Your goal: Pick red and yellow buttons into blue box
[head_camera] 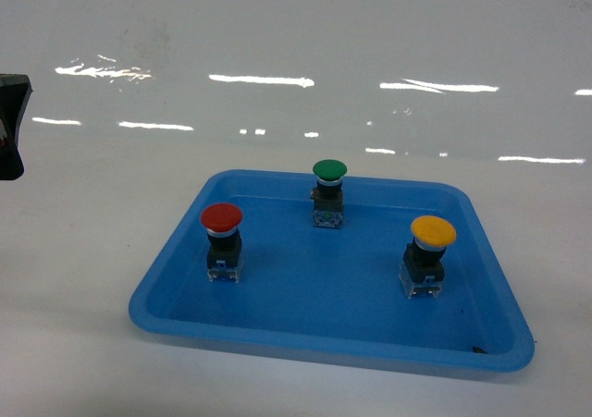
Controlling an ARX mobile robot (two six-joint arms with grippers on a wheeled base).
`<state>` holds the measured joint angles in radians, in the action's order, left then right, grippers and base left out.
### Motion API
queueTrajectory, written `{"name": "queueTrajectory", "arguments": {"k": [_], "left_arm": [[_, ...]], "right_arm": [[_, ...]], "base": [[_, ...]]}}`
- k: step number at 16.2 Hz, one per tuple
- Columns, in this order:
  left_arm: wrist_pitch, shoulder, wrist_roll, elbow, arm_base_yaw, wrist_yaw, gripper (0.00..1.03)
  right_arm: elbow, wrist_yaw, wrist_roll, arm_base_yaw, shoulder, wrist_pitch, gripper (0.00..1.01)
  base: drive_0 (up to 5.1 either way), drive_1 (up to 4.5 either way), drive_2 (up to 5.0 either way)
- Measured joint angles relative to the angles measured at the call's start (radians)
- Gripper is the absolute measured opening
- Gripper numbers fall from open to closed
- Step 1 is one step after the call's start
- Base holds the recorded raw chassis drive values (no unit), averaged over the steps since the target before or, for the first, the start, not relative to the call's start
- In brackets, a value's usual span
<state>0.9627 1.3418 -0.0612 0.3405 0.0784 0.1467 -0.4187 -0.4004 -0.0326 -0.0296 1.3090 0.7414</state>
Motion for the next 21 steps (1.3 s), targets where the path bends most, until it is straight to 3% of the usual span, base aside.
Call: {"name": "queueTrajectory", "arguments": {"k": [3,5,7,9,14,16,21], "left_arm": [[0.0,0.0,0.0,0.0,0.0,0.0,0.98],[0.0,0.0,0.0,0.0,0.0,0.0,0.98],[0.0,0.0,0.0,0.0,0.0,0.0,0.98],[0.0,0.0,0.0,0.0,0.0,0.0,0.98],[0.0,0.0,0.0,0.0,0.0,0.001,0.98],[0.0,0.0,0.0,0.0,0.0,0.002,0.98],[0.0,0.0,0.0,0.0,0.0,0.002,0.98]], "right_arm": [[-0.053,-0.069,0.006,0.016,0.079,-0.032,0.98],[-0.054,-0.065,0.006,0.03,0.093,-0.023,0.98],[-0.048,-0.003,-0.014,0.075,0.087,0.012,0.98],[-0.045,0.011,-0.021,0.075,0.081,0.011,0.98],[-0.047,0.01,-0.032,0.076,0.086,0.005,0.98],[-0.057,-0.019,-0.023,0.091,0.149,0.023,0.98],[-0.105,-0.007,-0.032,0.203,0.237,0.056,0.98]], "base": [[0.0,0.0,0.0],[0.0,0.0,0.0],[0.0,0.0,0.0],[0.0,0.0,0.0],[0.0,0.0,0.0],[0.0,0.0,0.0],[0.0,0.0,0.0]]}}
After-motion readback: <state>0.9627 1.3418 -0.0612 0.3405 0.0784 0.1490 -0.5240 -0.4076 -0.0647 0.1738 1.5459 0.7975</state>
